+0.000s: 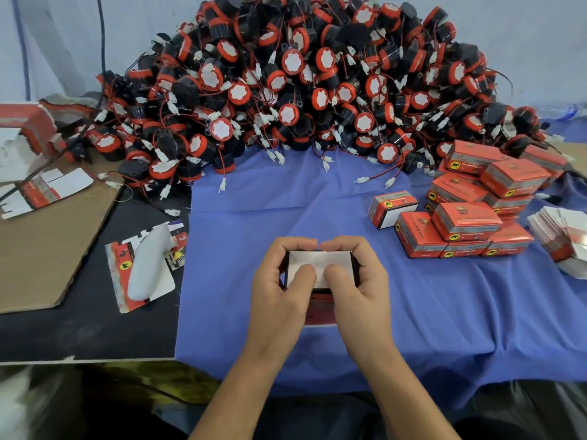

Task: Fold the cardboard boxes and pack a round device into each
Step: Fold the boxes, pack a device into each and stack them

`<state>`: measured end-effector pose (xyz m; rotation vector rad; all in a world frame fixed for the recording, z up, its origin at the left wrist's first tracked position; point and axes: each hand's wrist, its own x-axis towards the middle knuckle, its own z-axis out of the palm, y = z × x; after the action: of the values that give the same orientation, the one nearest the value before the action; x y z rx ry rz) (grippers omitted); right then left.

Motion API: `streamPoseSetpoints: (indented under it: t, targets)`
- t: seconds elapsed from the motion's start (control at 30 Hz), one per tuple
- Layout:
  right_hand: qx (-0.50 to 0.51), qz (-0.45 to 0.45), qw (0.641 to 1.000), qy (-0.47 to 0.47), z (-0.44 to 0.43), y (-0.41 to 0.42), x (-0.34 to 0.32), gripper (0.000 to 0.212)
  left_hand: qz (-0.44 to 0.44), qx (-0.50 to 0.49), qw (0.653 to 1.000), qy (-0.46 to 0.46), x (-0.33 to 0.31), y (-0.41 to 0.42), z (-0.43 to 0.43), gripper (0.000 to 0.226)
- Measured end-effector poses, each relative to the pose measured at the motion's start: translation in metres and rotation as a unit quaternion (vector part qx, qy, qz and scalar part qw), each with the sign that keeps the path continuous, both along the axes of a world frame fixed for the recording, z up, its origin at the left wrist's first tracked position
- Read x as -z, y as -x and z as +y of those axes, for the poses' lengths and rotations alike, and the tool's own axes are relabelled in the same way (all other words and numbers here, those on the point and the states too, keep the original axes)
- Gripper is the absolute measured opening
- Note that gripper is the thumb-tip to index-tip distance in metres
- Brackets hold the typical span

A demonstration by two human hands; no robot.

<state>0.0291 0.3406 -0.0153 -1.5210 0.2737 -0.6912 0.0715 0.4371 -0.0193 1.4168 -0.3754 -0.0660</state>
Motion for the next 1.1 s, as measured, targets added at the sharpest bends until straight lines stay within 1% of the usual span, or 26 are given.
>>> streamPoseSetpoints:
  t: [0.17,0.3,0.43,0.5,0.53,0.6,0.67,0.8,0.93,1.0,1.1]
  targets:
    - [0.002,0.020,0.999,0.032,0.000,-0.004,-0.001,0.034,-0.018,-0.015,1.000,-0.020,0.000,-0.002,0.003,0.030]
    - [0.008,0.025,0.999,0.038,0.001,-0.005,0.001,0.031,-0.019,-0.022,0.999,-0.044,-0.001,-0.003,0.002,0.037]
    - [0.011,0.017,1.000,0.019,0.003,-0.004,0.001,0.030,-0.026,-0.012,0.998,-0.053,-0.008,-0.001,0.001,0.030]
    - [0.032,-0.006,0.999,0.009,0.003,-0.004,-0.002,0.025,0.011,0.028,0.998,-0.046,-0.012,-0.001,0.004,0.030]
    - [0.046,-0.021,0.999,-0.003,0.002,-0.004,-0.003,0.024,0.053,0.062,0.996,-0.035,-0.015,-0.002,0.006,0.030]
    - [0.056,-0.052,0.997,-0.025,-0.001,-0.004,-0.007,0.021,0.124,0.132,0.983,-0.036,-0.019,-0.006,0.013,0.029]
    - [0.052,-0.069,0.996,-0.015,-0.004,-0.003,-0.010,0.020,0.154,0.186,0.969,-0.058,-0.021,-0.013,0.021,0.034]
    - [0.019,-0.071,0.997,-0.024,-0.007,0.000,-0.012,0.019,0.231,0.284,0.931,0.013,-0.021,-0.023,0.034,0.063]
    - [-0.044,-0.087,0.995,-0.032,-0.004,0.002,-0.015,0.022,0.274,0.358,0.888,0.090,-0.019,-0.022,0.038,0.088]
    - [-0.073,-0.092,0.993,-0.021,-0.003,0.003,-0.016,0.023,0.281,0.388,0.871,0.110,-0.019,-0.019,0.039,0.091]
    - [-0.073,-0.082,0.994,-0.018,-0.005,0.006,-0.012,0.025,0.278,0.399,0.868,0.100,-0.015,-0.018,0.041,0.091]
